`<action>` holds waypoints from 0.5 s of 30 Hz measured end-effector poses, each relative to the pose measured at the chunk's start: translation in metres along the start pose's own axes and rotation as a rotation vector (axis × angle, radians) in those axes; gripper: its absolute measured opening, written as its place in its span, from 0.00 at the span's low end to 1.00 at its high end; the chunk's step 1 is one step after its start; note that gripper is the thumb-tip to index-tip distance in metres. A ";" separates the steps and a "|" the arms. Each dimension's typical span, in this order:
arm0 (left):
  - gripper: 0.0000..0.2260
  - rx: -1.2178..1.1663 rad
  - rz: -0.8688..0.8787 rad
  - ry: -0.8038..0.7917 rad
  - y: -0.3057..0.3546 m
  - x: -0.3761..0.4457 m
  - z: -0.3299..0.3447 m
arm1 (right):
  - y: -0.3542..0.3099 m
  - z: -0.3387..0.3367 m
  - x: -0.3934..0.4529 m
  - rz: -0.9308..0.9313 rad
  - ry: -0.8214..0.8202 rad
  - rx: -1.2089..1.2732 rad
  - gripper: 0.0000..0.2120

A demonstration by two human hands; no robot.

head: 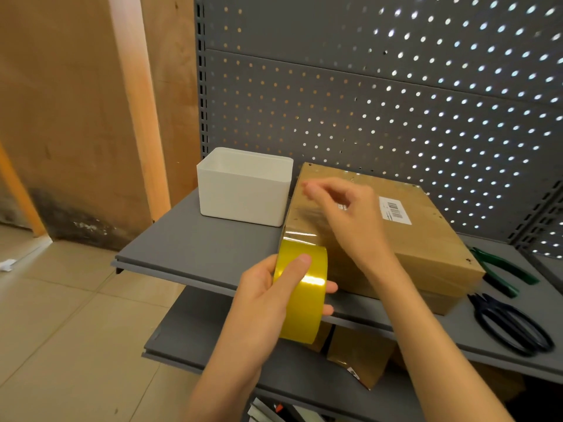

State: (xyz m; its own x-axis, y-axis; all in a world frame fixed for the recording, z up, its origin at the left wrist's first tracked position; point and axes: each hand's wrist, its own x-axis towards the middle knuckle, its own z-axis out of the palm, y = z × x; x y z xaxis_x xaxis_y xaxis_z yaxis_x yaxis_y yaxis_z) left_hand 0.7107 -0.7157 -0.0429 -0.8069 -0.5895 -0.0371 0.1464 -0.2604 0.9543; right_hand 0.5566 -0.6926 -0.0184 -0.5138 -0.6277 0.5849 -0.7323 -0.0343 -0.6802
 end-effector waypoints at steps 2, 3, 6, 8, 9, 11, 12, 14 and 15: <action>0.13 -0.002 0.006 0.005 0.000 0.001 0.001 | -0.006 -0.003 -0.011 -0.020 -0.254 -0.121 0.13; 0.12 0.002 0.008 0.008 -0.001 0.001 0.001 | -0.007 -0.005 -0.014 -0.025 -0.348 -0.186 0.15; 0.11 0.036 0.021 0.005 -0.003 0.000 0.001 | -0.007 -0.011 -0.011 0.008 -0.507 -0.279 0.18; 0.13 0.056 0.031 -0.007 -0.004 -0.001 0.000 | -0.008 -0.012 -0.007 0.041 -0.584 -0.348 0.20; 0.14 0.062 0.034 -0.012 -0.004 -0.002 0.000 | -0.008 -0.012 -0.005 0.060 -0.620 -0.374 0.20; 0.15 0.071 0.039 -0.009 -0.005 -0.002 0.000 | -0.007 -0.013 -0.002 0.092 -0.692 -0.402 0.21; 0.15 0.076 0.042 -0.001 -0.005 -0.002 0.000 | -0.007 -0.014 0.000 0.101 -0.725 -0.411 0.22; 0.16 0.094 0.047 0.016 -0.005 -0.002 0.001 | -0.006 -0.013 0.003 0.111 -0.777 -0.439 0.23; 0.16 0.104 0.050 0.026 -0.004 -0.001 0.002 | -0.005 -0.012 0.004 0.115 -0.798 -0.451 0.23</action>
State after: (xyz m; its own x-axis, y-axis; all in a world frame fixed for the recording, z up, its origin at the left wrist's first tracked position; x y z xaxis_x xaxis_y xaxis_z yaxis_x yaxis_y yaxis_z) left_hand 0.7102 -0.7125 -0.0466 -0.7850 -0.6195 0.0046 0.1248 -0.1509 0.9806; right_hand 0.5530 -0.6852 -0.0069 -0.2563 -0.9642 -0.0677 -0.8867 0.2624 -0.3806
